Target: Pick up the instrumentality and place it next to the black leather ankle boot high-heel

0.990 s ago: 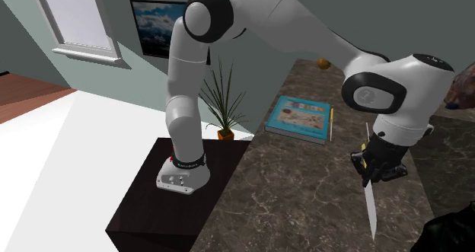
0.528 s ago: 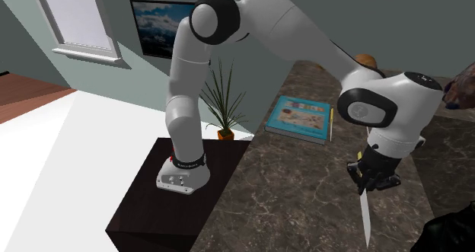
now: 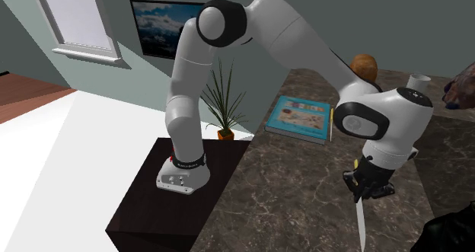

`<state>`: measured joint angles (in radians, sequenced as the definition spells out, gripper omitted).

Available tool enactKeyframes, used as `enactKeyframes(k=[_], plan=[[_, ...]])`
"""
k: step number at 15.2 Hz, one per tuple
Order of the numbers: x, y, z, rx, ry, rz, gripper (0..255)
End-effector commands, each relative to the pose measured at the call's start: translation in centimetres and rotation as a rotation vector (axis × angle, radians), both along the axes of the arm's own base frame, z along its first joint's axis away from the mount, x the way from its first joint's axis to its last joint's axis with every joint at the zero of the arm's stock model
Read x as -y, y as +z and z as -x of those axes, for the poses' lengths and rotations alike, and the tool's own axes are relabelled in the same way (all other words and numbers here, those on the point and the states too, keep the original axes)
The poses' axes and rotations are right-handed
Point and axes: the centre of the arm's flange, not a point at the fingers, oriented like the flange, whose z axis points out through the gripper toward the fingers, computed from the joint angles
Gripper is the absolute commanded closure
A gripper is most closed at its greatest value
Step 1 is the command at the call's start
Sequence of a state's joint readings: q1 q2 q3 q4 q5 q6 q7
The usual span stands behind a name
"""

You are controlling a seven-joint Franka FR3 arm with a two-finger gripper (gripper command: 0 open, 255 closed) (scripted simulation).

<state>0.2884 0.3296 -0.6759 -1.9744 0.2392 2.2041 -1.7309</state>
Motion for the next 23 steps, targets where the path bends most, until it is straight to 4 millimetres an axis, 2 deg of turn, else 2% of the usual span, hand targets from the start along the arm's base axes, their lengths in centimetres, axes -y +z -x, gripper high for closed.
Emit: enactKeyframes(k=[1,5,6,11,15,23], plan=[[0.0,-0.2,0.0,0.0,0.0,0.0,255],[0.0,-0.2,0.0,0.0,0.0,0.0,255],[0.0,-0.2,0.0,0.0,0.0,0.0,0],[0.0,-0.2,0.0,0.0,0.0,0.0,0],[-0.1,4.8,-0.1,0.0,0.0,0.0,0],[-0.1,4.8,-0.1,0.0,0.0,0.0,0]])
